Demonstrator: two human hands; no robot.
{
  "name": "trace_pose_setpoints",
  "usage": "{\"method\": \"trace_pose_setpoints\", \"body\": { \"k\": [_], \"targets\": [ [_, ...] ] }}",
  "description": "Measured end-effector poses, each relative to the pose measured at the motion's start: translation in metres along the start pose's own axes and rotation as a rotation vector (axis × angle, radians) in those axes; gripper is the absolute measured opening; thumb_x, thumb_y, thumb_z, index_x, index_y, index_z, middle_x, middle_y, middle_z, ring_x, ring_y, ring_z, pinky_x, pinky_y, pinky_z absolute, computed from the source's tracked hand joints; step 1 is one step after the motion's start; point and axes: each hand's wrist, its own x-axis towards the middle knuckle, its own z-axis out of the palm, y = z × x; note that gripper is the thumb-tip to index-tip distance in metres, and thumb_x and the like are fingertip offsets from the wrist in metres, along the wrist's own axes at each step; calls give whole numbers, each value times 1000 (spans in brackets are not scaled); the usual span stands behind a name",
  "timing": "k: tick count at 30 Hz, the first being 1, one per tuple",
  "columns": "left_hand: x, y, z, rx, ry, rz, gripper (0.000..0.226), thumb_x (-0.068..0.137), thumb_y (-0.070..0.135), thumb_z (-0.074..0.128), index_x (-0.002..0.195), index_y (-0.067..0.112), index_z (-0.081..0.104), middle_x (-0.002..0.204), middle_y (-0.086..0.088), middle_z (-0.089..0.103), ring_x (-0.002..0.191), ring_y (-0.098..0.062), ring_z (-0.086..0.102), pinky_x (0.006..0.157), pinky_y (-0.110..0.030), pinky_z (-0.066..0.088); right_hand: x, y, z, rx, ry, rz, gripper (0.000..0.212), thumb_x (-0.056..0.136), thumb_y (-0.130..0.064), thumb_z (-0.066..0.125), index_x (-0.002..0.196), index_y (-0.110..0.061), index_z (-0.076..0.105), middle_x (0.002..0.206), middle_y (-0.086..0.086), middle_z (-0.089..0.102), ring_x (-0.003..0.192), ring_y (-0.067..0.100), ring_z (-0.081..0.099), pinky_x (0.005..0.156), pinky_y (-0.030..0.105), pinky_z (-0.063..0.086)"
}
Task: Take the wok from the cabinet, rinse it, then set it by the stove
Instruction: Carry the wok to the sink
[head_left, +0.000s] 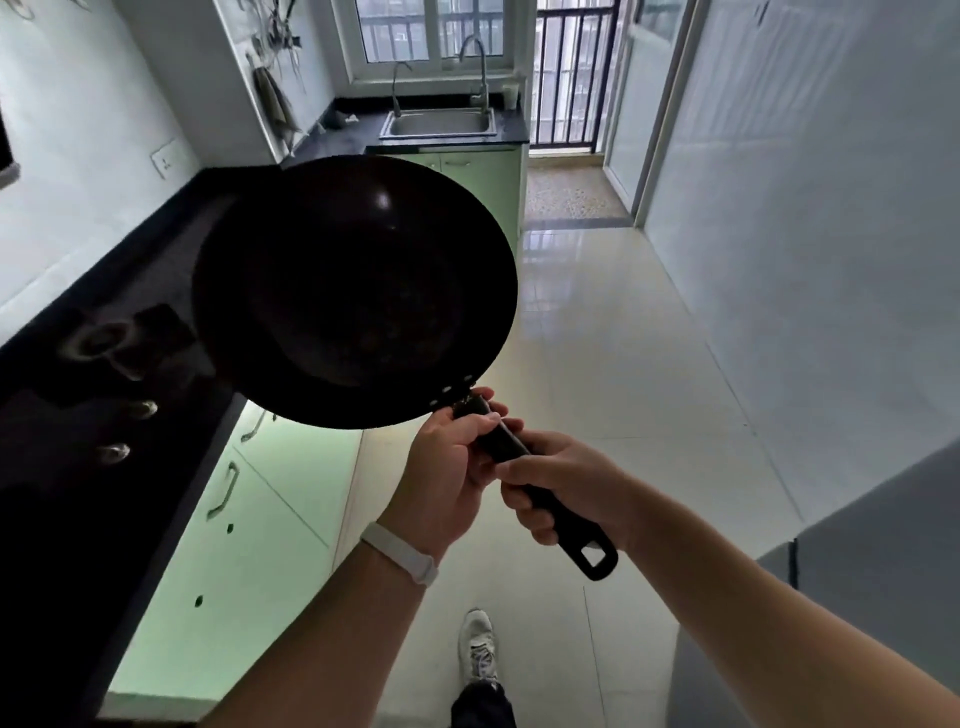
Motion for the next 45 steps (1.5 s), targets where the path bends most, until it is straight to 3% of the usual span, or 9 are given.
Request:
{"method": "trace_pose_setpoints", "body": {
  "k": [12, 20, 28, 32, 39, 45],
  "targets": [
    [194, 48, 5, -59, -130, -134, 20, 91, -3, 50, 105, 6, 61, 87, -5, 64, 81, -20, 69, 72, -34, 56, 135, -87, -74, 2, 225, 52, 5, 100, -4, 51, 99, -9, 51, 63, 5, 48, 46, 14, 42, 40, 23, 36],
    [270, 64, 13, -84, -211, -215, 22, 90, -3, 49, 106, 5, 61, 88, -7, 63, 83, -23, 68, 77, -39, 54, 182, -122, -104, 6, 296, 55, 6, 100, -4, 50, 102, -10, 49, 63, 3, 49, 46, 13, 43, 41, 22, 36],
    [329, 75, 17, -45, -158, -192, 23, 91, -4, 49, 109, 5, 59, 87, -6, 63, 80, -19, 69, 79, -40, 53, 233, -139, -148, 27, 242, 63, 5, 101, -4, 49, 100, -8, 51, 64, 5, 49, 46, 13, 43, 40, 23, 36],
    [366, 74, 31, -51, -131, -198, 22, 91, -4, 48, 108, 5, 59, 88, -7, 62, 81, -21, 68, 71, -35, 56, 254, -152, -185, 37, 195, 48, 5, 99, -6, 53, 103, -8, 51, 63, 4, 50, 45, 13, 44, 40, 22, 37],
    [444, 82, 87, 20, -75, -142, 21, 92, -4, 49, 108, 4, 58, 88, -8, 60, 81, -22, 67, 64, -32, 56, 287, -195, -268, 90, 142, 0, 3, 101, -5, 51, 101, -9, 51, 63, 3, 50, 45, 12, 43, 40, 22, 37],
    [509, 88, 145, 117, -100, -70, 22, 92, -3, 48, 108, 6, 59, 87, -6, 61, 82, -20, 67, 71, -33, 56, 306, -235, -344, 82, 94, -74, 5, 101, -6, 51, 104, -10, 52, 63, 3, 50, 46, 13, 43, 41, 22, 38]
  ]
}}
